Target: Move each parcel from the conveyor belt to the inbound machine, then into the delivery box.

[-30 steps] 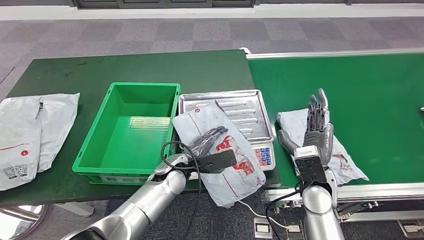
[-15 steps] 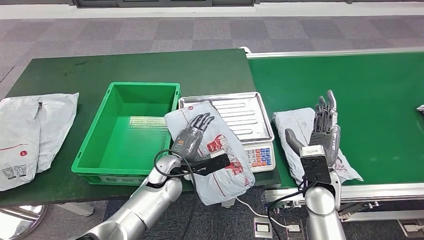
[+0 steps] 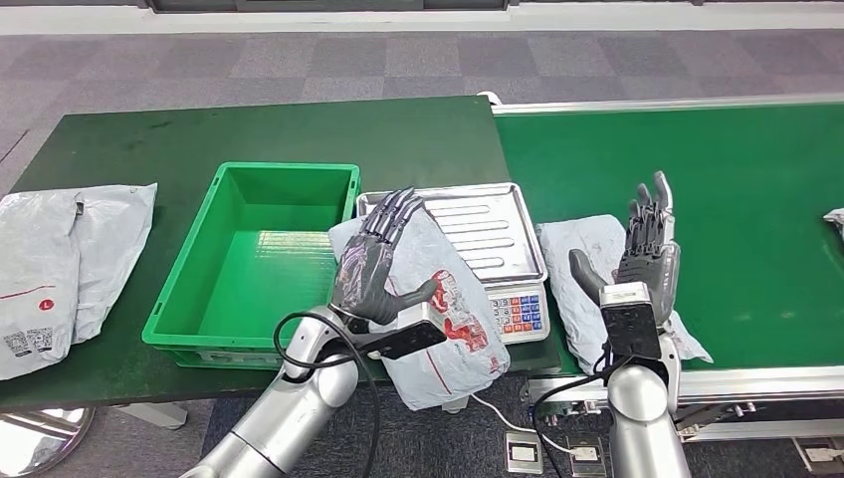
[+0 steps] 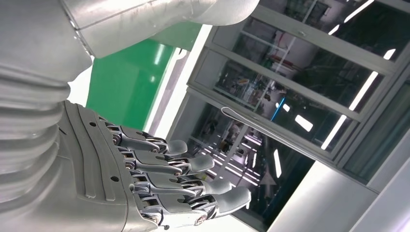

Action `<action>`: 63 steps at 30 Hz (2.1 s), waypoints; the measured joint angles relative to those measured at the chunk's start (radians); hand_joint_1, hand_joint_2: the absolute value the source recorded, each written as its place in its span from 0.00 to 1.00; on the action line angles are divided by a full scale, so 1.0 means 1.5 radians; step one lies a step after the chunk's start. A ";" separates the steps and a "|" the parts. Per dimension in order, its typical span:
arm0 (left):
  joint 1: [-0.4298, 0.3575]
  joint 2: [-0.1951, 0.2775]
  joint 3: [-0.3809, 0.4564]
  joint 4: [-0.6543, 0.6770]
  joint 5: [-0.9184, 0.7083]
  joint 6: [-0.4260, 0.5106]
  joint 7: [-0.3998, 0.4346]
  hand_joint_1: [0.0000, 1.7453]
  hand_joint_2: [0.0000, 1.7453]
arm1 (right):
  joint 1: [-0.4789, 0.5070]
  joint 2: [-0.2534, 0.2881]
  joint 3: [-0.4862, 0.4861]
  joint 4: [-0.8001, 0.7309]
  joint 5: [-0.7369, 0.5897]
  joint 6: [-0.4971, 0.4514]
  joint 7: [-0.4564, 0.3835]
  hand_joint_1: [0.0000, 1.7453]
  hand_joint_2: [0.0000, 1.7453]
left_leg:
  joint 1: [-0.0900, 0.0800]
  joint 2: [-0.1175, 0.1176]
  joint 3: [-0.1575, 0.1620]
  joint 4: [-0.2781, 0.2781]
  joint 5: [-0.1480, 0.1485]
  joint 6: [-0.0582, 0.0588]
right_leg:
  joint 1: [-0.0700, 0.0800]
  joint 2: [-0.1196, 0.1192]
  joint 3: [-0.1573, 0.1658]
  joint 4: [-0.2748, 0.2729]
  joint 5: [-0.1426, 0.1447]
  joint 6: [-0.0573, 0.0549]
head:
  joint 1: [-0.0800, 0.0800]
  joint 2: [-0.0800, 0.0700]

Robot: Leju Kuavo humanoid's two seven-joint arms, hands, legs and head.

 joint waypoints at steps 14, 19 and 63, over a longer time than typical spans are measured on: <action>-0.017 -0.004 -0.045 0.051 -0.097 -0.200 0.002 0.00 1.00 | -0.014 -0.011 0.000 0.020 -0.022 0.005 -0.022 0.00 1.00 | 0.000 0.000 0.000 0.000 0.000 0.000 | 0.000 0.000 -0.001 0.000 0.000 0.000 | 0.000 0.000; -0.030 -0.012 -0.081 0.122 -0.052 -0.346 -0.016 0.00 1.00 | -0.011 -0.018 0.000 0.026 -0.024 0.011 -0.021 0.00 1.00 | 0.000 0.000 0.000 0.000 0.000 0.000 | 0.000 0.000 -0.001 0.000 0.000 0.000 | 0.000 0.000; -0.051 -0.012 -0.113 0.198 -0.046 -0.364 -0.016 0.00 1.00 | -0.001 -0.023 0.000 0.027 -0.024 0.011 -0.021 0.00 1.00 | 0.000 0.000 0.000 0.000 0.000 0.000 | 0.000 0.000 -0.001 0.000 0.000 0.000 | 0.000 0.000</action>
